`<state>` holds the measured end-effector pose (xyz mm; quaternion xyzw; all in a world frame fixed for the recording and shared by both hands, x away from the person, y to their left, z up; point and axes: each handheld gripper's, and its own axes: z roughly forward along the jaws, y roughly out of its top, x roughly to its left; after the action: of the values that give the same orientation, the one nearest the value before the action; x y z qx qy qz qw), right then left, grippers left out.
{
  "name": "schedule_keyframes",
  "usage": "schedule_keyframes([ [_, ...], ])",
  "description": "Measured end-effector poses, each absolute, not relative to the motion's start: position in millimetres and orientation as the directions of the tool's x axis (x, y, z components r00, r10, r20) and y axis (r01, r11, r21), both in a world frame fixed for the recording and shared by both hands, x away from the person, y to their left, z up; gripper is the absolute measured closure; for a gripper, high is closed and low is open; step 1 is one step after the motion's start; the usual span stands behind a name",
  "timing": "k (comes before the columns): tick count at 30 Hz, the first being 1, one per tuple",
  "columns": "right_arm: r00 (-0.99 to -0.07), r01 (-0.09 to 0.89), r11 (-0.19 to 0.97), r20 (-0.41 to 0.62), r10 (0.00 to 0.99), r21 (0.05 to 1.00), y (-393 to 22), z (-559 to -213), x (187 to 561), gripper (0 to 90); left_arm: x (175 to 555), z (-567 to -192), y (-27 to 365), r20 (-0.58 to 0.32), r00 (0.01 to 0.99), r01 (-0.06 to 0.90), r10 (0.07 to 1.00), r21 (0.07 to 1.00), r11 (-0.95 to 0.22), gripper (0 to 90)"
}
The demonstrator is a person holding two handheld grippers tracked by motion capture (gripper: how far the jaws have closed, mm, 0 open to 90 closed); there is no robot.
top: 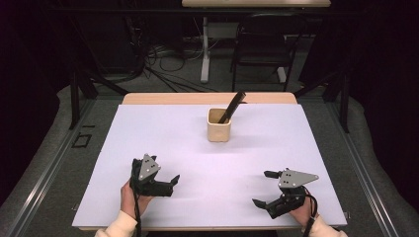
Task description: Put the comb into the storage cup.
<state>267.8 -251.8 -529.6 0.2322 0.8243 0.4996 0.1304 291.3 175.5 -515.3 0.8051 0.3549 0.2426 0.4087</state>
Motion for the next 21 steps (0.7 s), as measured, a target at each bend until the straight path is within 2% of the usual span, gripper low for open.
schedule_keyframes([
  [21,-0.858,0.251,0.398,0.012,0.514,0.882,-251.1,-529.9,267.6,0.0,258.7,-522.9,195.9,0.090,0.616,0.359,0.783,0.853,-0.380,0.0],
])
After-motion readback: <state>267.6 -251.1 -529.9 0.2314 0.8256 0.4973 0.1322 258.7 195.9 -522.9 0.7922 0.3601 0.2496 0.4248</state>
